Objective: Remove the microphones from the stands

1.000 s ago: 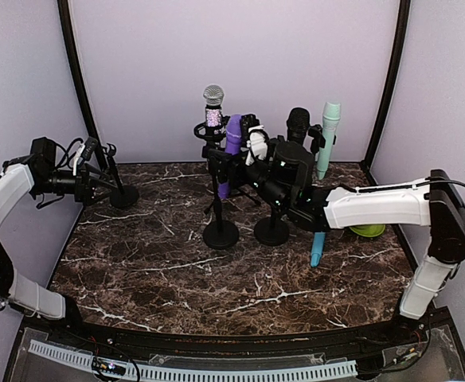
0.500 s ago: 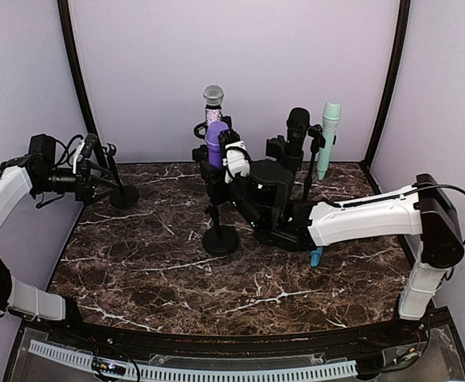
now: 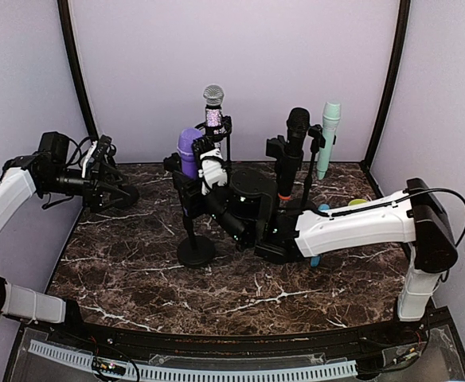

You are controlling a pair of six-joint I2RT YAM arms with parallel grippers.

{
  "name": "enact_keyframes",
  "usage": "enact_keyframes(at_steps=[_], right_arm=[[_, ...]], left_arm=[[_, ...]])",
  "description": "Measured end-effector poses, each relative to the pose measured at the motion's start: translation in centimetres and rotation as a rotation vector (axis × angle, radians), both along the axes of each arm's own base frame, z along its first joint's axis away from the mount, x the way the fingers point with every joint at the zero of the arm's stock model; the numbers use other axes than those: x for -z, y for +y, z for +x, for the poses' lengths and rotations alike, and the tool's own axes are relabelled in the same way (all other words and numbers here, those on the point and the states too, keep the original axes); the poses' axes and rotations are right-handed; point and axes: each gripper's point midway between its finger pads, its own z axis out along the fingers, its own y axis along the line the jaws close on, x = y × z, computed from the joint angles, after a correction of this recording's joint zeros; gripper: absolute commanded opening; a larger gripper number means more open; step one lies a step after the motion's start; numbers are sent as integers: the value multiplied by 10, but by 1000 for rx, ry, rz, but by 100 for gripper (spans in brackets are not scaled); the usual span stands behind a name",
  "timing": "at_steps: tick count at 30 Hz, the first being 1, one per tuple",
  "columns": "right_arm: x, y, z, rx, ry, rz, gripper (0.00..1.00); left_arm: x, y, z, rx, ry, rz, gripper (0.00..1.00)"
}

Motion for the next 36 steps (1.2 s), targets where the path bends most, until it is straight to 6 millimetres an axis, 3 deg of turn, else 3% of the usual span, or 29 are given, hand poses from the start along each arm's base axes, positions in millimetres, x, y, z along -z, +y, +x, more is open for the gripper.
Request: enact_keyframes(at_steps=[5,8,13,20,31,33,36], right_arm=[[-7,13,-14,-66,1,31,20],[7,24,-24,-101,24,26,26],[17,32,-35,-134,43,43,50],[20,29,-41,-172,79,85,66],[-5,9,-57,-236,100,109,70],[-8,11,-59,-253,100,98,67],[-13,16,-60,-272,98,74,63]], left_arm=[[2,-10,-18,79,-6,10,98],[4,-16,-27,121,-12,19,98],[-1,-23,-34,166,-38,25,98],[-12,-44,-40,256,-83,20,99],[-24,-84,-26,391,-127,29,95],[-27,-86,-21,397,-151,33,91],[-31,-88,-15,408,-181,38,76]])
